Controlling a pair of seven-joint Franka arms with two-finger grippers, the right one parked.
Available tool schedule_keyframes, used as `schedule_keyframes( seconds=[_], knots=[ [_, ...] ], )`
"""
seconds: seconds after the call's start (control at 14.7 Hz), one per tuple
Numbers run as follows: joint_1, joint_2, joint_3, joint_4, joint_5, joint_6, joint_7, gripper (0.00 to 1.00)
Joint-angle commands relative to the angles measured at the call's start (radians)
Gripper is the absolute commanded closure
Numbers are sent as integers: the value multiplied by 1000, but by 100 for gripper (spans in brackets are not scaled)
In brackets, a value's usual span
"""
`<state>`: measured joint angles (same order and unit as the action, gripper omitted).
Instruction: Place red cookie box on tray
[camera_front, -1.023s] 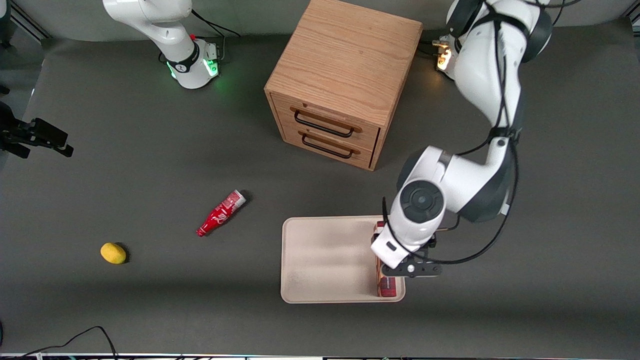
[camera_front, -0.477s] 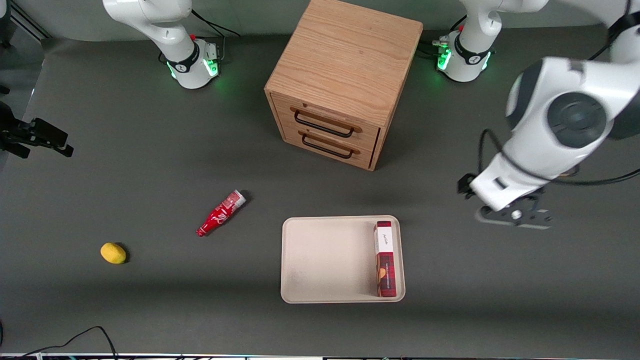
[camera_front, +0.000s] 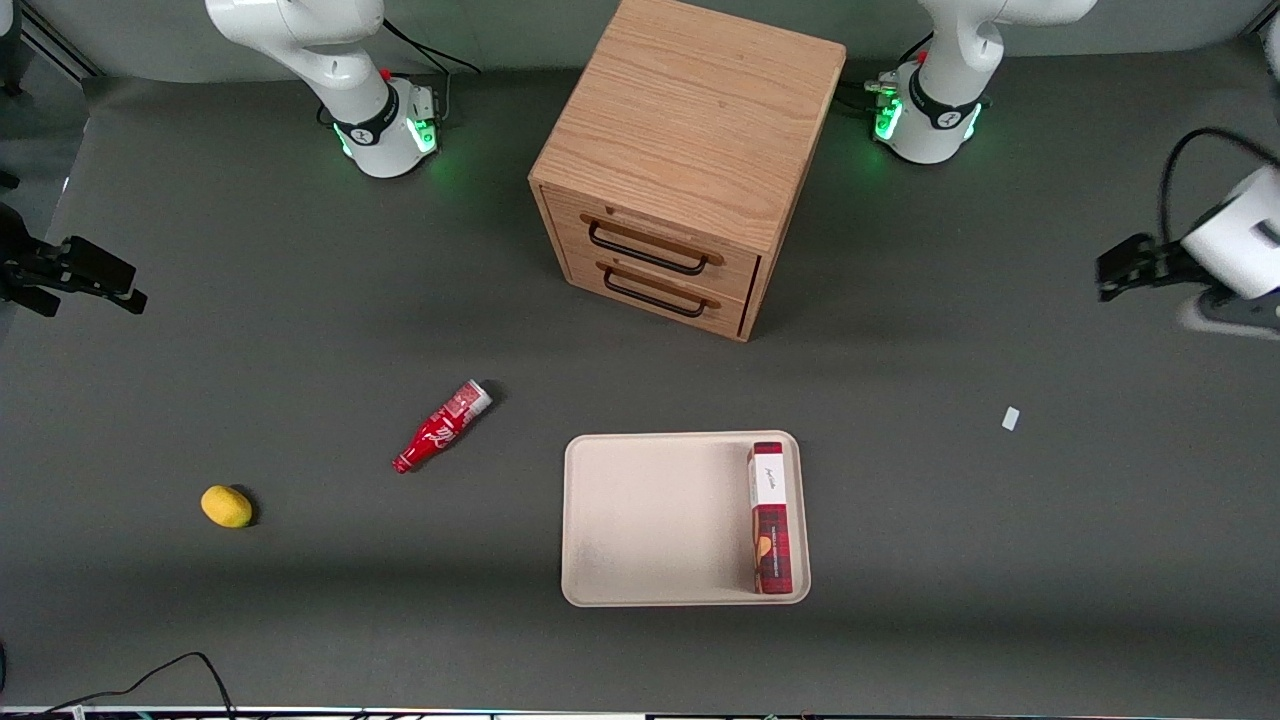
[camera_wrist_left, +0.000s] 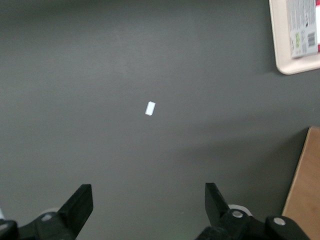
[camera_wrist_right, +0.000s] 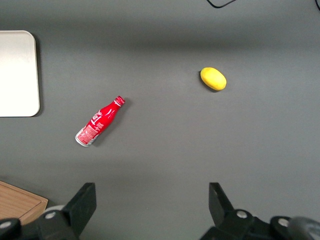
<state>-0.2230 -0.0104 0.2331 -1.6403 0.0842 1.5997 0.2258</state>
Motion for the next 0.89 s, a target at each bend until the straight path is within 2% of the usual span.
schedule_keyframes(
  seconds=[0.0,0.2,0.34,0.82],
  knots=[
    [-15,-3,66,34,-17,-33,98,0],
    [-22,3,66,36,-20,-52,57,0],
    [-27,4,66,33,-87,-84,-73,0],
    [-27,4,66,36,-80,-92,-82,0]
  ],
)
